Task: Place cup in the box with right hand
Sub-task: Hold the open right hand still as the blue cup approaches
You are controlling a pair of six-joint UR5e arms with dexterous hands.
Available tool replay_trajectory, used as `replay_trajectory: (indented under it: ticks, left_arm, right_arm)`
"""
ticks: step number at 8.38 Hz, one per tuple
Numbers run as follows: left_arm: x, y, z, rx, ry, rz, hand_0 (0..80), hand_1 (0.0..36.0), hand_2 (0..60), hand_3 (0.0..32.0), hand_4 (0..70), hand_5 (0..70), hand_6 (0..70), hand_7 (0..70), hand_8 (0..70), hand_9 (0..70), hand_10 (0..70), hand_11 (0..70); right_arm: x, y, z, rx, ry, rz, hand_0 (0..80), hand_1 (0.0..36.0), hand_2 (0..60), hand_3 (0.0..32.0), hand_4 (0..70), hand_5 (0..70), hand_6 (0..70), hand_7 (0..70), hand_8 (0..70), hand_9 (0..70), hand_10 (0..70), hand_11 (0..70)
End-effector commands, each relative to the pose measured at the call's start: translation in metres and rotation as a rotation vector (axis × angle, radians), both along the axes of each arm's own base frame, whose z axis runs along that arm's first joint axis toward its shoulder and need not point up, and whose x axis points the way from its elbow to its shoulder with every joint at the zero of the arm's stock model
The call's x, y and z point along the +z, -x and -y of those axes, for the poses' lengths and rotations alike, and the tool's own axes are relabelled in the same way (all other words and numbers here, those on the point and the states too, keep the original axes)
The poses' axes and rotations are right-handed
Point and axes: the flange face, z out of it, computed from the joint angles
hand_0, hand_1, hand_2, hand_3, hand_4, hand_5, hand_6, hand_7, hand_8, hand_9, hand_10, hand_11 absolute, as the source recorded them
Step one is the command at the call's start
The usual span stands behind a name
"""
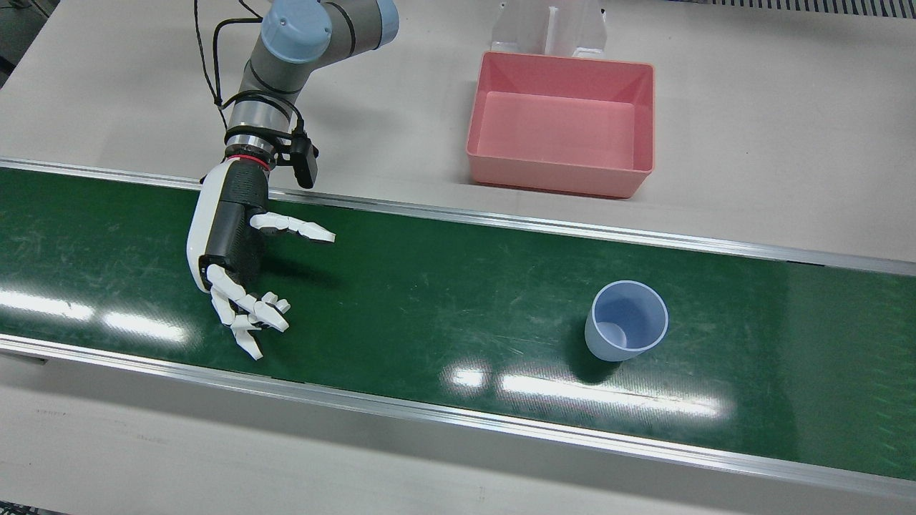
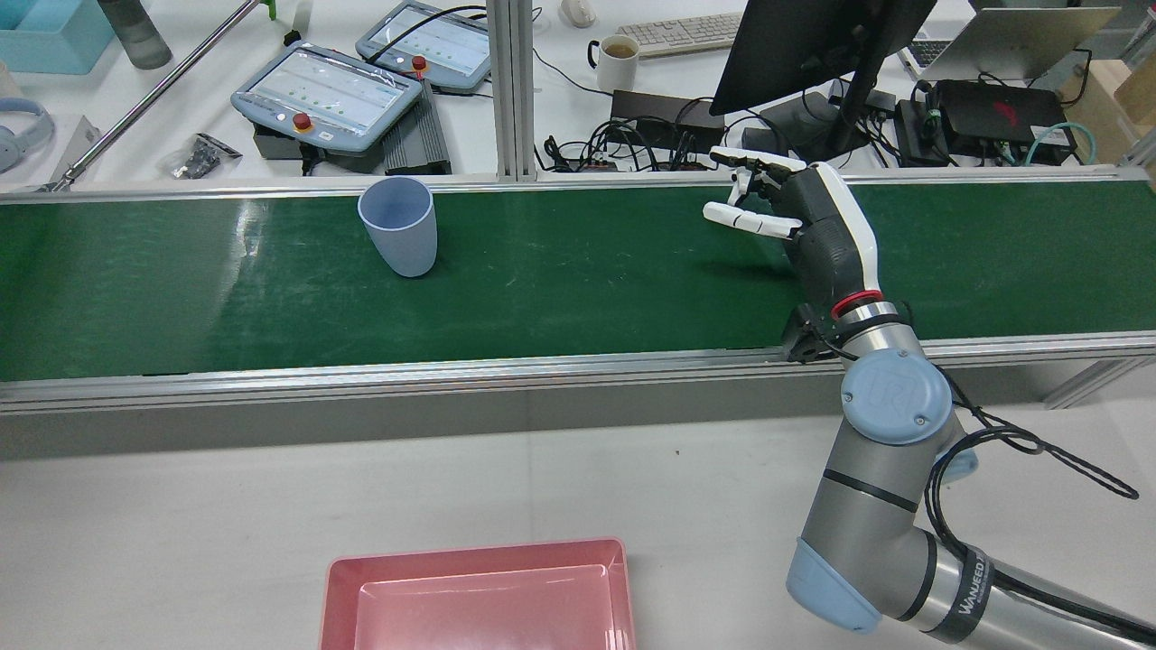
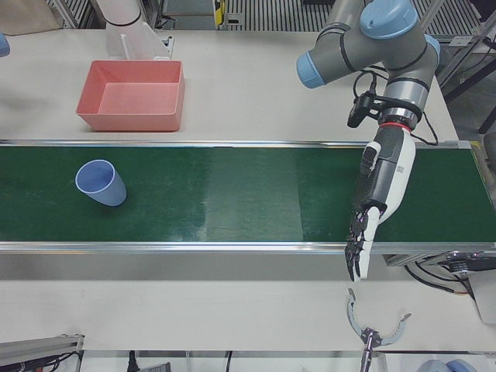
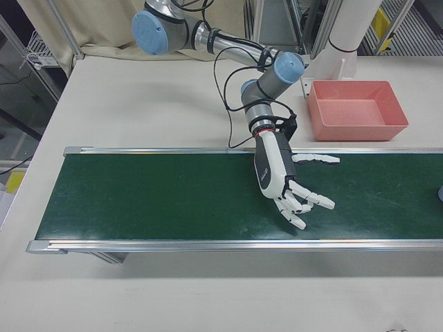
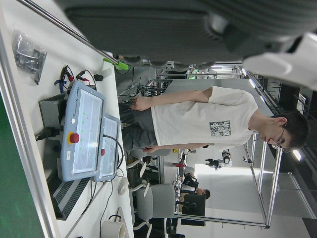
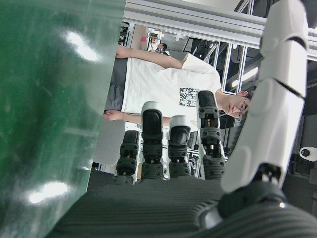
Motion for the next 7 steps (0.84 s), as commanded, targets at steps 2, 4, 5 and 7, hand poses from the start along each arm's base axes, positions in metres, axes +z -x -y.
replay_trajectory:
  ticks: [2, 4, 5, 7]
  left_arm:
    - [-0.0002, 0.0000, 0.0001, 0.000, -0.002, 0.000, 0.0, 0.0, 0.0, 0.0, 0.0, 0.0, 0.0, 0.0, 0.0, 0.0, 0.0, 0.0]
    - [-0.0002, 0.0000, 0.0001, 0.000, -0.002, 0.000, 0.0, 0.0, 0.0, 0.0, 0.0, 0.0, 0.0, 0.0, 0.0, 0.0, 0.0, 0.0]
    - [0.0000, 0.0000, 0.0000, 0.000, 0.000, 0.000, 0.0, 0.0, 0.0, 0.0, 0.0, 0.0, 0.0, 0.0, 0.0, 0.0, 0.0, 0.0]
    - [0.0000, 0.0000, 0.0000, 0.000, 0.000, 0.000, 0.0, 0.0, 0.0, 0.0, 0.0, 0.0, 0.0, 0.0, 0.0, 0.0, 0.0, 0.0]
  right_arm:
    - [0.0004, 0.0053, -0.0025, -0.021, -0.001, -0.025, 50.2, 16.4, 11.0, 0.0, 27.3, 7.2, 32.1, 70.0, 34.6, 58.3, 13.8, 20.8]
    - [0.0002, 0.0072, -0.0027, -0.039, -0.004, -0.027, 49.3, 15.2, 9.7, 0.0, 27.3, 6.9, 32.0, 70.0, 34.6, 58.4, 13.8, 20.8]
    - [0.0002, 0.0072, -0.0027, -0.039, -0.004, -0.027, 48.2, 12.7, 5.9, 0.0, 26.9, 6.2, 31.5, 70.0, 34.3, 58.2, 13.5, 20.0]
    - [-0.0003, 0.0063, -0.0024, -0.039, -0.004, -0.028, 49.3, 13.4, 2.8, 0.0, 26.5, 6.6, 31.5, 70.0, 34.5, 58.4, 13.3, 20.0]
